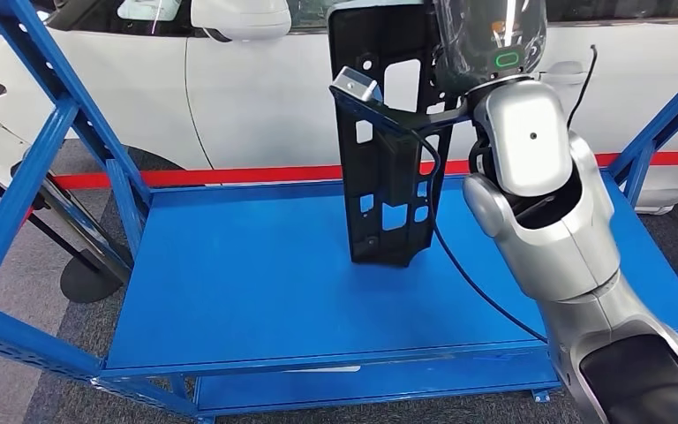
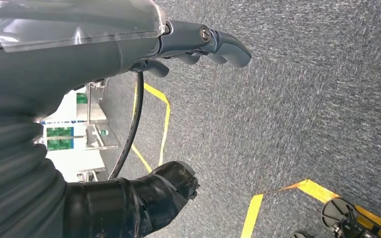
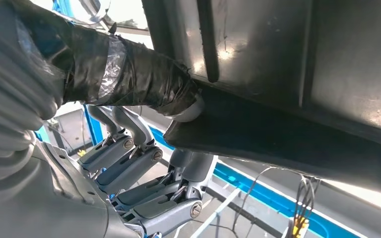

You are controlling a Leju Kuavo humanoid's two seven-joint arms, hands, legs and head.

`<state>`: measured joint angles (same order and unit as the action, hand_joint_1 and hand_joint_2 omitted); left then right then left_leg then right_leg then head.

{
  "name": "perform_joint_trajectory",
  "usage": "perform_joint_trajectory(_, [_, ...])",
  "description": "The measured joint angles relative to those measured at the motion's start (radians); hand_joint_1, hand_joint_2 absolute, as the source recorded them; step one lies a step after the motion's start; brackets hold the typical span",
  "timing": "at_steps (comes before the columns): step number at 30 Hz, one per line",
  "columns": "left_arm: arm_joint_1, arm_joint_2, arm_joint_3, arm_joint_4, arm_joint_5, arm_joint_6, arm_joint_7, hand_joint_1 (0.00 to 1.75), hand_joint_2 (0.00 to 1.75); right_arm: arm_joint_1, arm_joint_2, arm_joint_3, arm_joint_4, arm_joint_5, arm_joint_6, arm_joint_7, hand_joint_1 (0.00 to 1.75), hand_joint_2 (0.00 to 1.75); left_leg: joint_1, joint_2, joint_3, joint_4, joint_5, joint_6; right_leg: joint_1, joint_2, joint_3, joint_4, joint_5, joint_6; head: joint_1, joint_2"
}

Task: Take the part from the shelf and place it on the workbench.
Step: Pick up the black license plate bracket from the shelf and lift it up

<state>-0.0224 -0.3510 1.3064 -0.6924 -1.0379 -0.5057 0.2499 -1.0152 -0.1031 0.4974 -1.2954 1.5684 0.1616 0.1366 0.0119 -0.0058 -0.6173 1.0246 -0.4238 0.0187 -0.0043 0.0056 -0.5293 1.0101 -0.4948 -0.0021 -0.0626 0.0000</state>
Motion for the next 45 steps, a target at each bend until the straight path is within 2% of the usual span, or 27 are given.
perform_joint_trajectory(18, [0.0, 0.0, 0.003, 0.0, -0.001, 0.001, 0.0, 0.0, 1.75, -0.002, 0.003, -0.022, -0.013, 0.0, 0.001, 0.003, 1.75, 1.75, 0.0, 0.0, 0.0, 0.0, 0.0, 0.0, 0.0, 0.0, 0.0, 0.0, 0.0, 0.0, 0.0, 0.0])
perform_joint_trajectory(29, [0.0, -0.001, 0.017, 0.0, -0.021, -0.001, 0.005, 0.0, 1.75, -0.021, 0.011, -0.101, -0.033, 0.0, 0.04, 0.003, 1.75, 1.75, 0.0, 0.0, 0.0, 0.0, 0.0, 0.0, 0.0, 0.0, 0.0, 0.0, 0.0, 0.0, 0.0, 0.0])
perform_joint_trajectory(45, [-0.002, -0.002, 0.017, 0.005, -0.042, 0.009, -0.008, 0.0, 1.75, -0.001, 0.054, -0.212, -0.087, 0.0, 0.034, -0.012, 1.75, 1.75, 0.0, 0.0, 0.0, 0.0, 0.0, 0.0, 0.0, 0.0, 0.0, 0.0, 0.0, 0.0, 0.0, 0.0])
